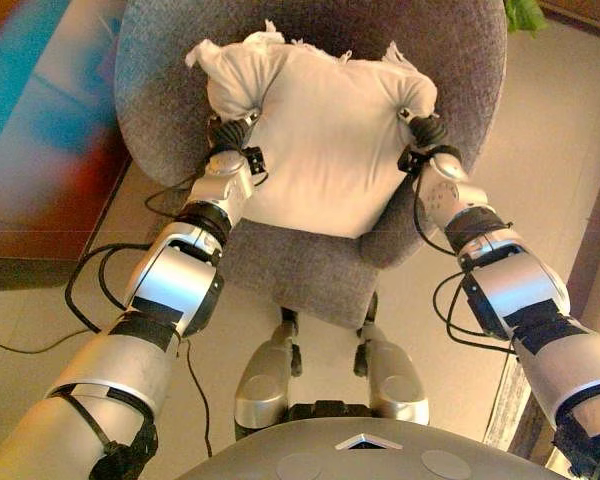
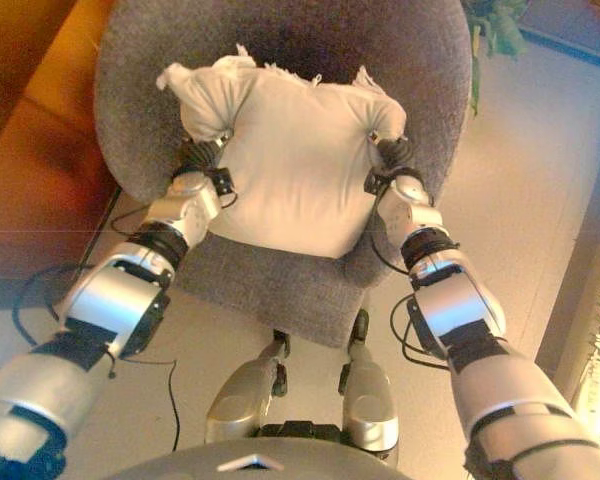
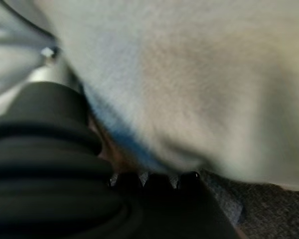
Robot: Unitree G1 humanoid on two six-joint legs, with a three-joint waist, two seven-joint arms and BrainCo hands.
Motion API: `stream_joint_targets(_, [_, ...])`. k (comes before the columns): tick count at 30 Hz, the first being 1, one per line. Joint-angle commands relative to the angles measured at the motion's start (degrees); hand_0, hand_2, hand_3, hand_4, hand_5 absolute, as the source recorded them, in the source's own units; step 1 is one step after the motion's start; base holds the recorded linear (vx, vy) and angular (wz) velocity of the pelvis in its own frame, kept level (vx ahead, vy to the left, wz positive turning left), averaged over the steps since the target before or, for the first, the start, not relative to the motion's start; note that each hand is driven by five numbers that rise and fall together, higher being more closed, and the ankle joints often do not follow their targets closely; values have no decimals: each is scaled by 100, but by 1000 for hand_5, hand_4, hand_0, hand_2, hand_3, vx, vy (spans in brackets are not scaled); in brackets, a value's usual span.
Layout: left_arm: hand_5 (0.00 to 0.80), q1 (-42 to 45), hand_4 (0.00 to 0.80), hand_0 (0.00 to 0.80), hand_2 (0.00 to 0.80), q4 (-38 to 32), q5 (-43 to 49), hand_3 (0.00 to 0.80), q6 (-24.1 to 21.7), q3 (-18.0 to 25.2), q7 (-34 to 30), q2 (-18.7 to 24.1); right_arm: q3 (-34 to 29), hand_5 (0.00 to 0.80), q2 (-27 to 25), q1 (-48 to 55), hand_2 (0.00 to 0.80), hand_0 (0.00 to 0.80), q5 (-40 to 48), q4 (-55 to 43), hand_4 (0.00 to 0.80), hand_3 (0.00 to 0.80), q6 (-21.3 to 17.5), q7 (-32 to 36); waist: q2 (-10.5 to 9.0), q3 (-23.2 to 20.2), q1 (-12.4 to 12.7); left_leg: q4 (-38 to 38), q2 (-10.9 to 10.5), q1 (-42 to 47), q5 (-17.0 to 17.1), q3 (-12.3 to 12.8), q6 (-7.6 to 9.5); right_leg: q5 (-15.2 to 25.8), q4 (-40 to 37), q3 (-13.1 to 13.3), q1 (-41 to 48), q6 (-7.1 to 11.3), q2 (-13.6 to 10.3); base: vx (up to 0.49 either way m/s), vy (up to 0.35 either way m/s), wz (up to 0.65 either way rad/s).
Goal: Pick up the cushion and take it to the sofa
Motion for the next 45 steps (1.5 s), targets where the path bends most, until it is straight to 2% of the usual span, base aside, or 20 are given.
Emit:
stream_joint_targets(1, [0, -1011, 0, 0, 0, 635, -107, 0, -47, -420, -87, -161, 0, 129, 105, -1012, 129, 129, 286, 310, 129, 129, -140, -197, -134, 29, -208, 23, 130, 47, -161, 137, -430, 37, 116, 347, -100, 490, -533, 20, -8, -7])
stream_joint_targets(2, [0, -1015, 0, 0, 0, 632, -123, 0, -48, -407, -74, -136, -12, 0, 63, -1026, 0, 0, 271, 326, 0, 0, -148, -222, -134, 37, -202, 21, 128, 43, -166, 135, -432, 32, 117, 343, -106, 492, -533, 13, -11, -10])
stream_joint_targets(5, [0, -990, 0, 0, 0, 590, -37, 0, -162, -418, -56, -5, 15, 0, -107, -1019, 0, 0, 28, 237, 0, 0, -204, -237, -145, 65, -206, 16, 125, 28, -168, 139, -443, 22, 128, 339, -142, 497, -529, 14, -13, -8])
stream_joint_targets(9, [0, -722, 0, 0, 0, 65, 143, 0, -398, -443, 21, 290, 6, 0, -515, -878, 0, 0, -249, -58, 0, 0, -572, -338, -145, 122, -162, 10, 116, -22, -181, 121, -436, 2, 169, 296, -225, 513, -526, -7, -33, -1])
stream_joint_targets(12, [0, -344, 0, 0, 0, -490, 224, 0, -589, -385, 367, 535, -57, 0, -754, -635, 0, 0, -443, -634, 0, 0, -849, -501, -171, 151, -110, 10, 106, -34, -206, 94, -424, -20, 182, 247, -239, 527, -523, -13, -58, -2])
stream_joint_targets(16, [0, 296, 0, 0, 0, -1293, 684, 0, -776, -76, 984, 941, -340, 0, -1191, -102, 0, 0, -650, -1618, 0, 0, -1173, -786, -219, 161, -30, 31, 87, -32, -256, 63, -410, -74, 226, 121, -239, 510, -515, -14, -53, 1])
stream_joint_targets(22, [0, 815, 0, 0, 0, -1958, 789, 0, -755, 287, 1094, 1380, -812, 0, -1808, 296, 0, 0, -931, -2097, 0, 0, -1260, -788, -238, 48, 47, 44, 85, -2, -299, 62, -418, -139, 236, -42, -174, 521, -520, -23, -42, 2])
stream_joint_targets(26, [0, 1064, 0, 0, 0, -1949, 782, 0, -699, 504, 1189, 1587, -1076, 0, -2033, 474, 0, 0, -1062, -2245, 0, 0, -1342, -1031, -235, -82, 57, 43, 81, 69, -321, 56, -429, -170, 236, -97, -108, 518, -508, -12, -16, 7])
stream_joint_targets(32, [0, 1607, 0, 0, 0, -1771, 759, 0, -639, 1053, 1280, 1993, -1484, 0, -2382, 946, 0, 0, -1192, -2448, 0, 0, -1129, -1185, -224, -442, 32, 47, 66, 301, -364, 77, -445, -258, 248, -110, 109, 497, -505, 72, 12, -3])
stream_joint_targets(37, [0, 2239, 0, 0, 0, -2150, 720, 0, -824, 1580, 1343, 2376, -1943, 0, -2540, 1703, 0, 0, -1471, -2870, 0, 0, -1110, -1113, -216, -721, 37, 43, 64, 515, -434, 78, -433, -317, 228, -92, 332, 488, -484, 92, 1, -4])
stream_joint_targets(39, [0, 2650, 0, 0, 0, -2478, 872, 0, -855, 1807, 1185, 2354, -2159, 0, -2451, 2178, 0, 0, -1758, -3296, 0, 0, -1010, -1215, -227, -799, 59, 43, 62, 590, -459, 62, -416, -327, 204, -92, 428, 479, -470, 66, -38, 0])
stream_joint_targets(42, [0, 3430, 0, 0, 0, -3045, 1216, 0, -921, 2071, 1044, 2054, -2577, 0, -2167, 3041, 0, 0, -2104, -3867, 0, 0, -905, -1343, -250, -883, 81, 47, 65, 691, -498, 38, -372, -343, 174, -102, 567, 463, -440, 43, -52, 0])
stream_joint_targets(45, [0, 4812, 0, 0, 0, -3617, 1394, 0, -1055, 2325, 774, 1426, -3170, 0, -1637, 4494, 0, 0, -2332, -4317, 0, 0, -946, -1265, -275, -1037, 115, 51, 91, 868, -517, 26, -308, -350, 145, -118, 789, 448, -399, 92, -46, 1])
